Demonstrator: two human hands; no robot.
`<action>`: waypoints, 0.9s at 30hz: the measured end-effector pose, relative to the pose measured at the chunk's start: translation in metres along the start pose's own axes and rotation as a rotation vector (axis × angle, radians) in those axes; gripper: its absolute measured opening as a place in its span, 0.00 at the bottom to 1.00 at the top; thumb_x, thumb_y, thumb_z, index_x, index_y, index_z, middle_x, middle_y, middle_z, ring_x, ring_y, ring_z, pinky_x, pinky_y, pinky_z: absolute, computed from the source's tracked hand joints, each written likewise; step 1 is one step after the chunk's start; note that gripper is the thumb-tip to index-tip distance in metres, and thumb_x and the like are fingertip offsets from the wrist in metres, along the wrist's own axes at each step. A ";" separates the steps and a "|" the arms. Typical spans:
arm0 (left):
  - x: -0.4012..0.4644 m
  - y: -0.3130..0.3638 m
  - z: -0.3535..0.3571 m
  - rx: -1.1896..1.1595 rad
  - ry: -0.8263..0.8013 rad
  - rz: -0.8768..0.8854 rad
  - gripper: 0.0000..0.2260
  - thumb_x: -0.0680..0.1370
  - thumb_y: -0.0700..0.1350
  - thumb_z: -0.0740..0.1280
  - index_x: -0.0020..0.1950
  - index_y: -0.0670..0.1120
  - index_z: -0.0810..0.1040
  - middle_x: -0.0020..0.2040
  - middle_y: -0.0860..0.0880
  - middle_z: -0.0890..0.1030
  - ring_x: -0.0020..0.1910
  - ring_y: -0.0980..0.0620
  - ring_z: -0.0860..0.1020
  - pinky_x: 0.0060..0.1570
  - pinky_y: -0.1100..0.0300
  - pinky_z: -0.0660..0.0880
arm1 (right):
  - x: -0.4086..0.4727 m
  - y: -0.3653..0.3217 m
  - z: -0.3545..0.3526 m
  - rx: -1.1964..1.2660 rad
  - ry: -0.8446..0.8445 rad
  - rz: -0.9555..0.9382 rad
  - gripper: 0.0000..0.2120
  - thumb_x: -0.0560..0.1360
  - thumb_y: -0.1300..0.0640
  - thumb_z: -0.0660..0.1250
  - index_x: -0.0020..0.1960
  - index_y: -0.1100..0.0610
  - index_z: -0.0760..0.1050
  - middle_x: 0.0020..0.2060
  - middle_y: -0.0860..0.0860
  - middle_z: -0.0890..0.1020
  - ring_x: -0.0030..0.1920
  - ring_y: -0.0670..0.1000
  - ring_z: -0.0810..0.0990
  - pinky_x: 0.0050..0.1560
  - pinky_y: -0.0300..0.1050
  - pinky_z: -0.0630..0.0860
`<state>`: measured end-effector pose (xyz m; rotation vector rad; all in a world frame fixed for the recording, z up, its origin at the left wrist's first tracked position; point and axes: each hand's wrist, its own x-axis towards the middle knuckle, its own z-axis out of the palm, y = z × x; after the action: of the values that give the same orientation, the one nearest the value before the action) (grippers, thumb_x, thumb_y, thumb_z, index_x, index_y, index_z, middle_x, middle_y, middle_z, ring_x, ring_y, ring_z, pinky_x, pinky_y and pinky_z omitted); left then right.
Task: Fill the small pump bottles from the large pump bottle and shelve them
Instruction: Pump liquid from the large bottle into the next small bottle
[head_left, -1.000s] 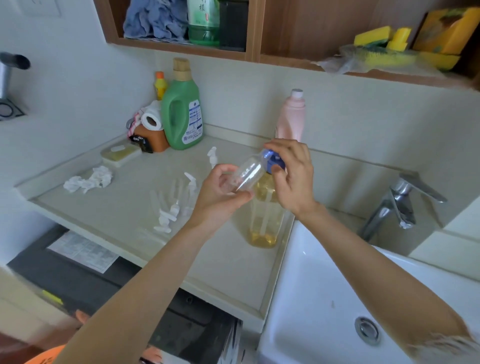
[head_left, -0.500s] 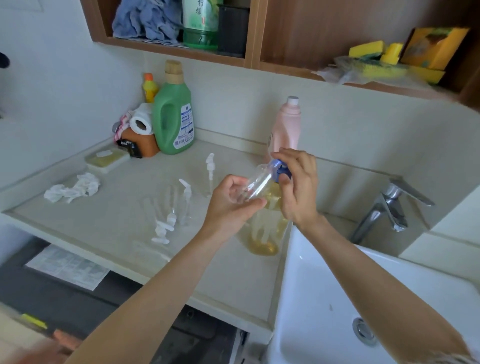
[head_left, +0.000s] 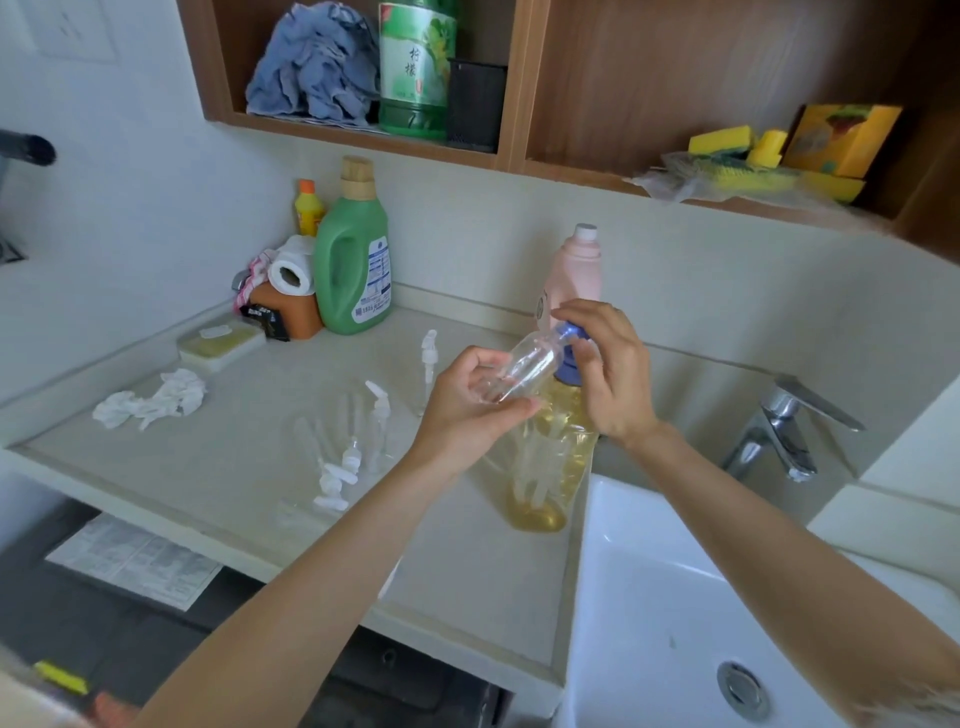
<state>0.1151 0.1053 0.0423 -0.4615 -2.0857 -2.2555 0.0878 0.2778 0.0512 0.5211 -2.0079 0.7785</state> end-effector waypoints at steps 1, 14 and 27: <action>0.000 -0.001 -0.001 0.000 -0.006 -0.001 0.16 0.68 0.35 0.76 0.51 0.47 0.75 0.45 0.51 0.80 0.35 0.63 0.77 0.39 0.63 0.73 | -0.003 0.000 0.002 0.022 0.020 0.000 0.20 0.79 0.55 0.53 0.53 0.66 0.79 0.53 0.56 0.81 0.56 0.52 0.77 0.59 0.41 0.71; 0.002 -0.006 0.000 -0.025 -0.032 -0.141 0.16 0.68 0.36 0.76 0.52 0.45 0.76 0.42 0.47 0.81 0.28 0.56 0.74 0.31 0.62 0.71 | -0.018 0.004 0.011 -0.001 0.037 0.014 0.17 0.73 0.60 0.54 0.50 0.66 0.79 0.49 0.57 0.82 0.53 0.52 0.76 0.59 0.38 0.69; 0.006 0.003 0.000 -0.164 -0.038 -0.263 0.14 0.70 0.35 0.74 0.50 0.48 0.76 0.39 0.49 0.80 0.28 0.53 0.71 0.31 0.64 0.71 | -0.011 0.000 0.006 0.020 0.021 0.045 0.19 0.76 0.58 0.54 0.56 0.67 0.79 0.54 0.55 0.80 0.58 0.48 0.74 0.62 0.34 0.66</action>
<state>0.1102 0.1062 0.0470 -0.2497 -2.0982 -2.5958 0.0899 0.2745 0.0396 0.4792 -2.0005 0.8282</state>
